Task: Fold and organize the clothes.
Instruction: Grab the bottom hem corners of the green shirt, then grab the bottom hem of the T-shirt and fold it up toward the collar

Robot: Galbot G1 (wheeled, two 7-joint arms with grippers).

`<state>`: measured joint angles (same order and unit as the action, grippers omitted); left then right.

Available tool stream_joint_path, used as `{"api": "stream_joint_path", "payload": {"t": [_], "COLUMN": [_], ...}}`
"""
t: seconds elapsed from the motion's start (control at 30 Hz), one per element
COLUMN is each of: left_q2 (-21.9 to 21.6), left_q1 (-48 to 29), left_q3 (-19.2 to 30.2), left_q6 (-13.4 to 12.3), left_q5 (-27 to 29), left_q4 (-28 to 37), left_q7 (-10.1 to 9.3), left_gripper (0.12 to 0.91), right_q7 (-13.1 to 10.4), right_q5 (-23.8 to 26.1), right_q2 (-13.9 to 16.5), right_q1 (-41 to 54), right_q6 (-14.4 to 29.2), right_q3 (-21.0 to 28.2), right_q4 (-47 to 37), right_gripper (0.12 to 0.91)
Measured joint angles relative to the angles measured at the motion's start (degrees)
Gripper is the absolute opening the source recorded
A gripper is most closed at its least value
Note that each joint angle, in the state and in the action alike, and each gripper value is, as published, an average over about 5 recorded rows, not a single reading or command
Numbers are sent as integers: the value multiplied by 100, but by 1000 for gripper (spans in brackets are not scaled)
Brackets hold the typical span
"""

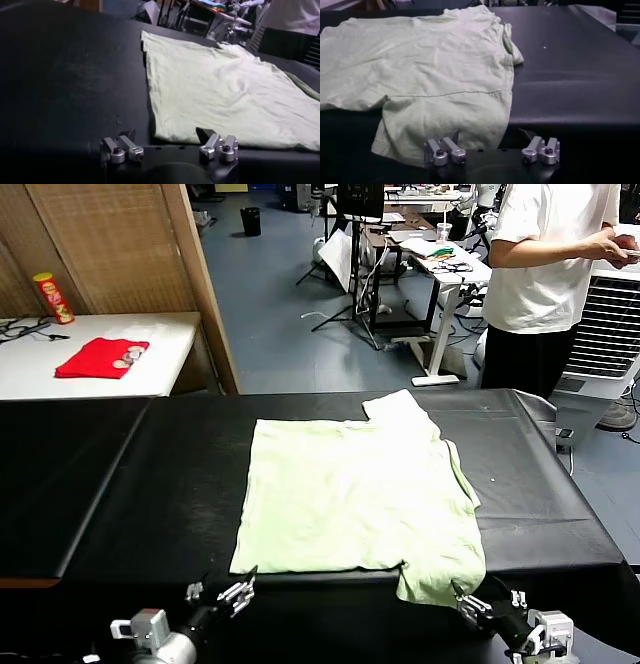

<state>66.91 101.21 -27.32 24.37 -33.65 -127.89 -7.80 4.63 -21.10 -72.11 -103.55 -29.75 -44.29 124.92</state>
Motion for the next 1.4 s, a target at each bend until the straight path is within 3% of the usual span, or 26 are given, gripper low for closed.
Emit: {"api": "stream_joint_path", "payload": {"t": [0.13, 0.27, 0.47, 0.57, 0.63, 0.73, 1.0, 1.4], "left_q2": [21, 36, 49, 53, 51, 25, 71, 441], "left_q1": [-27, -52, -66, -75, -55, 27, 39, -1400], "left_q3": [4, 5, 6, 12, 9, -23, -65, 170], "left_q6": [-8, -57, -124, -133, -142, -171, -417, -640], "left_q5": [4, 20, 56, 64, 70, 87, 249, 583], "left_q4": [22, 82, 148, 173, 160, 72, -350, 312], "left_q7": [-1, -6, -10, -8, -5, -3, -13, -39], "left_gripper": [798, 746, 436, 269, 179, 129, 128, 128], "right_q7": [-1, -10, -63, -125, -156, -187, -213, -172], "right_q5": [7, 27, 94, 112, 109, 84, -207, -316], "right_q2": [-20, -50, -112, -165, -202, -241, -133, 511], "right_q1": [-3, -10, -37, -102, -166, -266, 23, 1869], "right_q6": [10, 21, 79, 103, 105, 106, 459, 1108], "right_q3": [10, 23, 60, 52, 33, -26, -156, 363], "right_q4": [-1, 2, 20, 103, 202, 426, 627, -886], "right_gripper": [653, 519, 211, 134, 124, 121, 121, 121]}}
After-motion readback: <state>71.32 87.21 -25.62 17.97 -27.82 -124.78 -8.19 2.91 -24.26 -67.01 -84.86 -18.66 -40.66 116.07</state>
